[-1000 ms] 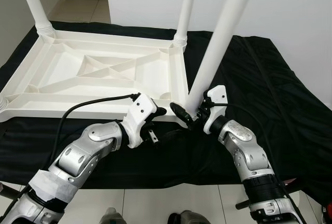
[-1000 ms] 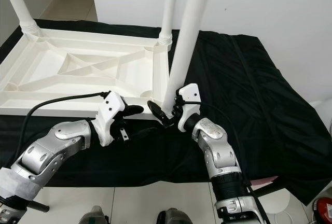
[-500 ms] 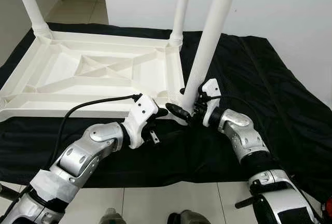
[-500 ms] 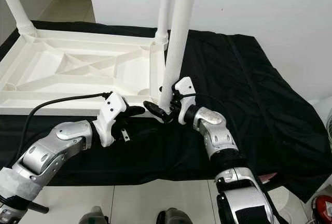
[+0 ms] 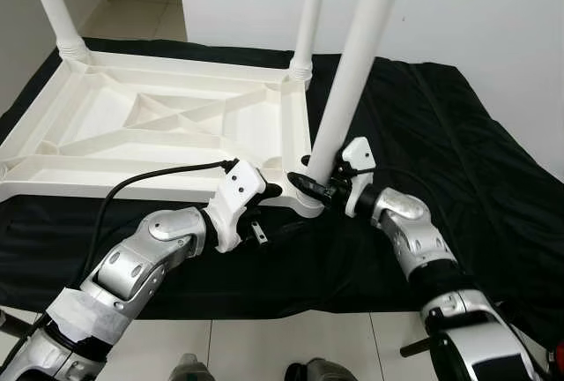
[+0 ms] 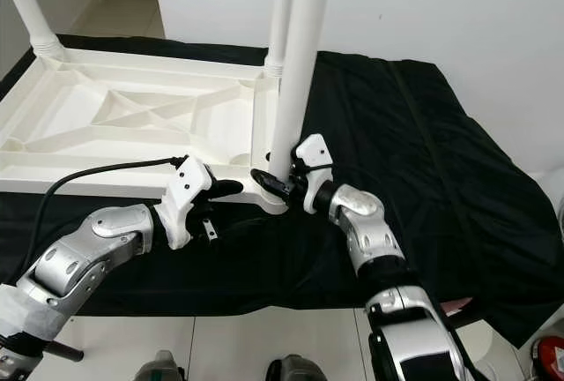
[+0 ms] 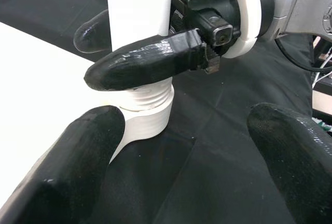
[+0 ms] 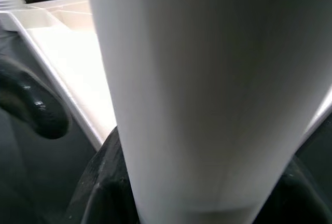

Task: Building children table

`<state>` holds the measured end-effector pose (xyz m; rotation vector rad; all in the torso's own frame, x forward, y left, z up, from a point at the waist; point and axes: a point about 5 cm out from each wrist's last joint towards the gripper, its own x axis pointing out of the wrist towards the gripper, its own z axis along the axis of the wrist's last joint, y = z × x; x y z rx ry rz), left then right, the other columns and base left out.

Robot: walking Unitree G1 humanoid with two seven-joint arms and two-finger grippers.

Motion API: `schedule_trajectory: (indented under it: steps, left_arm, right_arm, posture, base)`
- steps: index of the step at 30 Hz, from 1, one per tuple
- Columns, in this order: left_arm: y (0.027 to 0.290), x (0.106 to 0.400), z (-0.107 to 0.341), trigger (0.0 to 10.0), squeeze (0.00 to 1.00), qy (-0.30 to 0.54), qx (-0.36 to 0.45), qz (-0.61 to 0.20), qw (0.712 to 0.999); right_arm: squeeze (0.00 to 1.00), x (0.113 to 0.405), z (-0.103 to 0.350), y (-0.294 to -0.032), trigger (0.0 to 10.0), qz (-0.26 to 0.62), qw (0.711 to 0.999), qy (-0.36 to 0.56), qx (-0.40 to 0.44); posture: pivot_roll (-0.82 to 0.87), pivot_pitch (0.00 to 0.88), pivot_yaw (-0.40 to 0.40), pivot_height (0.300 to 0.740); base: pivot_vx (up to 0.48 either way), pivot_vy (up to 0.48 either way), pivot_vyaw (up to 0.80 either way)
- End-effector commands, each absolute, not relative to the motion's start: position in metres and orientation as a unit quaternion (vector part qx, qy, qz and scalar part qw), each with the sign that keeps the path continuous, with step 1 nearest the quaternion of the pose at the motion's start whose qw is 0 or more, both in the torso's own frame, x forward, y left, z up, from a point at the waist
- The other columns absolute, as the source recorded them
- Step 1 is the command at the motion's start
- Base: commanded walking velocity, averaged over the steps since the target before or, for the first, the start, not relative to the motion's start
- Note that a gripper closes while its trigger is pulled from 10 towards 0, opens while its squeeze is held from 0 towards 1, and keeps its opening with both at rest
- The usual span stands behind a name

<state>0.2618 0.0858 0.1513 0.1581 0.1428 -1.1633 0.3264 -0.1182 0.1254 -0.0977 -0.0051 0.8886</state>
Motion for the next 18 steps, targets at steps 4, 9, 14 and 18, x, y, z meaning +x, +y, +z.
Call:
schedule_trajectory:
  steps: [4,9,14,18]
  left_arm:
    - [0.082,0.255,0.155,10.0,0.0,0.065,0.07,-0.614,0.783]
    - [0.081,0.255,0.155,10.0,0.0,0.064,0.071,-0.612,0.785]
    - [0.081,0.254,0.154,10.0,0.0,0.068,0.07,-0.615,0.783]
    - [0.081,0.255,0.155,10.0,0.0,0.068,0.067,-0.616,0.782]
  right_arm:
    - [0.0,0.314,0.112,-0.113,10.0,0.386,0.921,0.037,-0.041]
    - [0.0,0.306,0.116,-0.106,10.0,0.271,0.962,0.031,-0.002]
    - [0.0,0.302,0.114,-0.107,10.0,0.178,0.983,0.037,0.03]
    - [0.0,0.298,0.116,-0.11,10.0,0.15,0.987,0.038,0.033]
  posture:
    - [0.13,0.0,-0.064,0.74]
    - [0.12,0.019,-0.069,0.74]
    - [0.11,0.027,-0.068,0.74]
    - [0.09,0.034,-0.069,0.74]
  base:
    - [0.0,0.0,0.0]
    - [0.0,0.0,0.0]
    - [0.0,0.0,0.0]
    - [0.0,0.0,0.0]
